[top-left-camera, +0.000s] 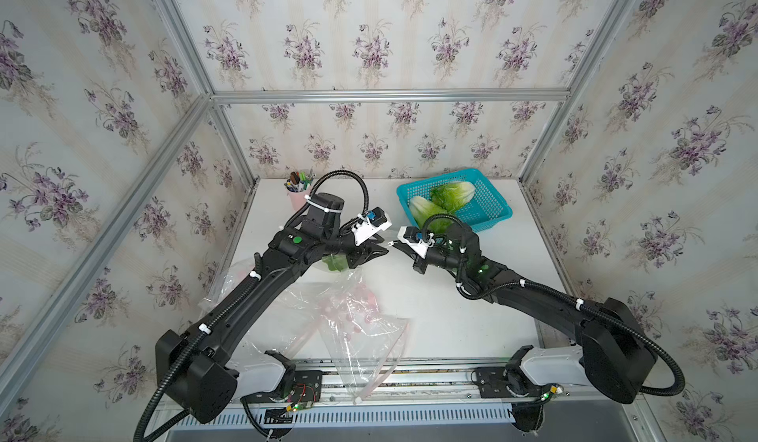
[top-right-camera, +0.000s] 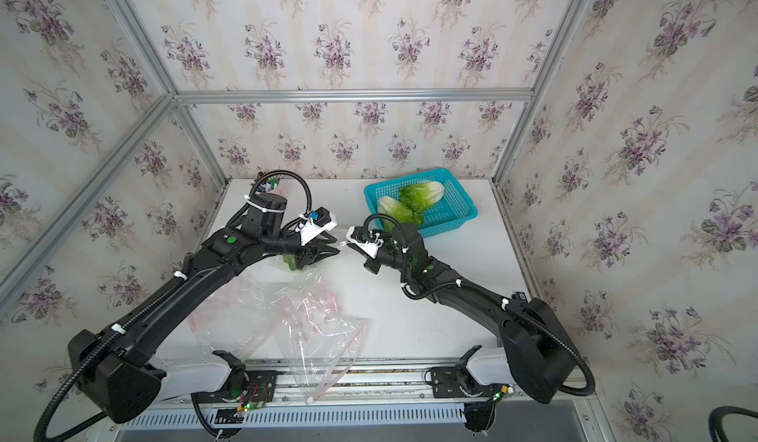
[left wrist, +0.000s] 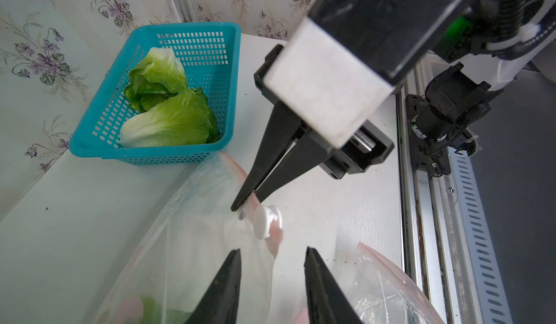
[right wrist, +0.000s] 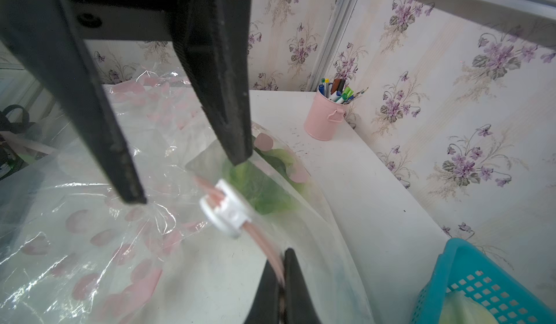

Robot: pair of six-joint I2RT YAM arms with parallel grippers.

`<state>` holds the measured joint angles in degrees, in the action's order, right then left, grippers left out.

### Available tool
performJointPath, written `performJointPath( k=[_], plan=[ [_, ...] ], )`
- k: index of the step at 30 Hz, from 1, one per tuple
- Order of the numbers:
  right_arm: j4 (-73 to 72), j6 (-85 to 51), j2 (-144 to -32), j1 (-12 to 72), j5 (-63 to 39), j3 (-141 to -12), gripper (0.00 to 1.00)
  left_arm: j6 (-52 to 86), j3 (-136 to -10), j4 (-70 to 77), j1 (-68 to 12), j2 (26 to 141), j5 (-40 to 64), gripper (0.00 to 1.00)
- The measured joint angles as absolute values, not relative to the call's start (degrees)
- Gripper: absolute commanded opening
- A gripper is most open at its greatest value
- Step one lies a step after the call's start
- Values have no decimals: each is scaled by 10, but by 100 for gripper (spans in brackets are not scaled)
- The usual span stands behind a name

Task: Open the zip-top bag and take out the chinese cabbages
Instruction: Pick up the zipper food storage bag at the center of the board.

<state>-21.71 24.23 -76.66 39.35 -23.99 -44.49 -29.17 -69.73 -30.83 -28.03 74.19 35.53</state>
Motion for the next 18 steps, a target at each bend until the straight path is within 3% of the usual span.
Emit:
performJointPath(
  k=[4, 12, 17, 18],
  plan=[
    [-200, 243, -764, 394, -243, -448, 0, -294, -699, -308, -284, 751, 347, 35],
    [-195, 241, -755, 394, -247, -448, 0, -295, -698, -308, -286, 766, 336, 21],
    [-195, 242, -750, 394, -247, -448, 0, -295, -698, -308, -286, 777, 331, 0],
    [-195, 242, -750, 394, -247, -448, 0, -295, -698, -308, -286, 778, 331, 0]
  ],
)
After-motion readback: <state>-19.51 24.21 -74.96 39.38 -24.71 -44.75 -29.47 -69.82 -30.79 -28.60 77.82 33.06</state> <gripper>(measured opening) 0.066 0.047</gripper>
